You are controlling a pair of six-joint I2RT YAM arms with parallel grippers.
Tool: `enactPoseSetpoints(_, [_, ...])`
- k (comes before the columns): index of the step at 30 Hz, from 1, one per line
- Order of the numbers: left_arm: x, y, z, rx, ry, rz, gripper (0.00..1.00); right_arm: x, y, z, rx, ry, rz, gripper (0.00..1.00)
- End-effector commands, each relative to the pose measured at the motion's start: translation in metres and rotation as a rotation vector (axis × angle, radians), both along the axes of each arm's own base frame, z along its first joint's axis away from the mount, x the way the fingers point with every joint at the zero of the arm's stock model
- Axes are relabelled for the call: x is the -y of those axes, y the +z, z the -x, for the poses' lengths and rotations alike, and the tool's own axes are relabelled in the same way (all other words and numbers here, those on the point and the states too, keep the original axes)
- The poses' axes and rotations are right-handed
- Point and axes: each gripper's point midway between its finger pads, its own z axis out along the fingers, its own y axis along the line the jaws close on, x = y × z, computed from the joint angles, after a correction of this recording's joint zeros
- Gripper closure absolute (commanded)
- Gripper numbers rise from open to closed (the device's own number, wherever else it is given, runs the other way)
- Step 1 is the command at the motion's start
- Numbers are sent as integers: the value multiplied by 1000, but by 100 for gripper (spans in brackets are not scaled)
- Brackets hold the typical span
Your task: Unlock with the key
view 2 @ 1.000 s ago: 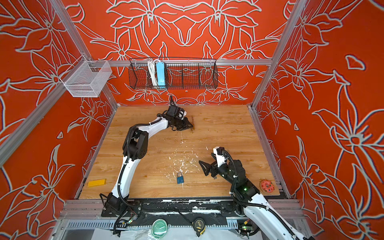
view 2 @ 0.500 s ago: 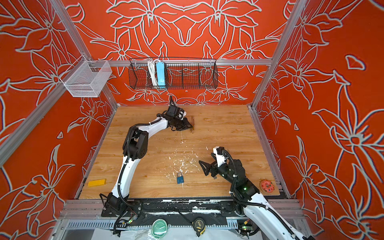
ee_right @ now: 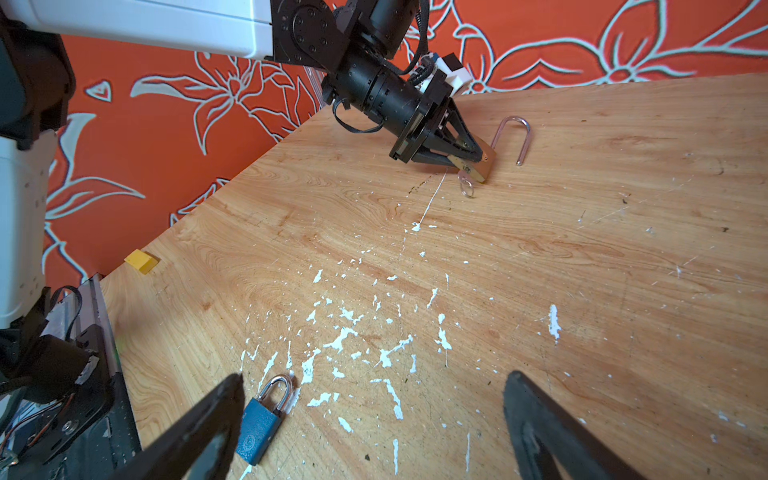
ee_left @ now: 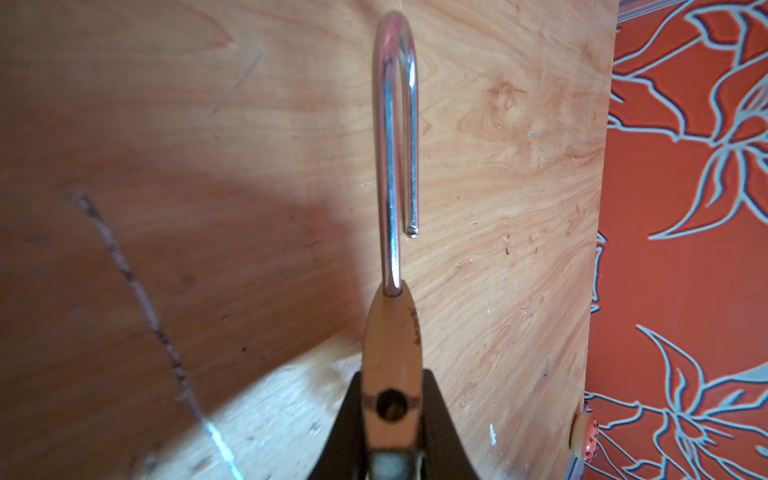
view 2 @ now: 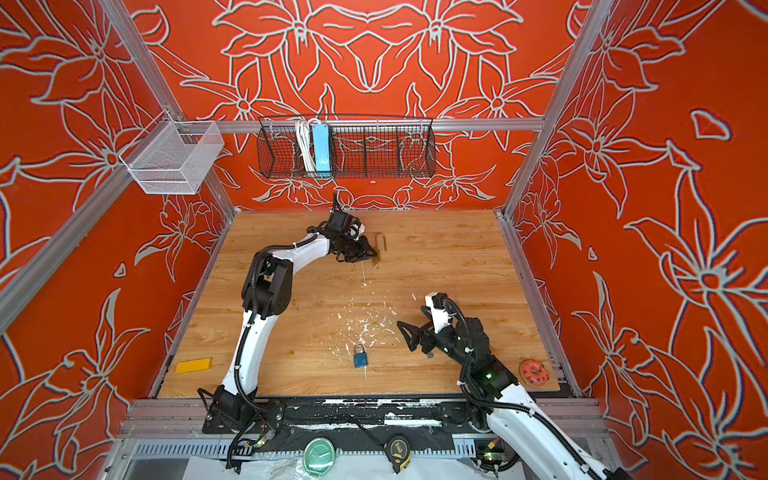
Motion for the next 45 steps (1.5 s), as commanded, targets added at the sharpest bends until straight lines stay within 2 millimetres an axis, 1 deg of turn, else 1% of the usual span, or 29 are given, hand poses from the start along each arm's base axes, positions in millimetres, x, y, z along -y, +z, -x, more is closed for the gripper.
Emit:
enactPoseSetpoints(1, [-2, 5, -2, 12, -18, 15, 100, -1, 2, 0, 10, 8, -18, 2])
enactPoseSetpoints(4, [-4, 2, 0, 5, -17, 4, 100, -1, 2, 0, 10, 7, -19, 2])
enactPoseSetpoints(6, [-8, -1, 0, -1, -13, -10, 95, -1, 2, 0, 9, 7, -19, 2])
enactPoseSetpoints(8, [-10, -4, 1, -6, -8, -25, 91, 0, 3, 0, 12, 4, -20, 2])
enactPoseSetpoints(15, [-17, -9, 2, -16, 5, -62, 90, 0, 3, 0, 13, 3, -22, 2])
enactPoseSetpoints(18, [-21, -12, 2, -20, 13, -80, 87, 0, 3, 0, 11, 3, -23, 2])
enactPoseSetpoints(23, [-25, -15, 3, -28, 9, -93, 86, 0, 3, 0, 12, 3, -24, 2])
enactPoseSetpoints(26, [-27, -17, 4, -31, 8, -96, 82, 0, 2, 0, 9, 4, -23, 2])
enactPoseSetpoints(29, [-28, -18, 4, -32, 7, -96, 81, 0, 1, 0, 6, 6, -23, 2])
enactPoseSetpoints(34, [-29, -18, 4, -33, 9, -97, 72, 0, 1, -1, 4, 4, -23, 2])
enactPoseSetpoints(45, [-40, -17, 5, -34, 22, -112, 66, -1, 0, -2, 0, 6, -23, 2])
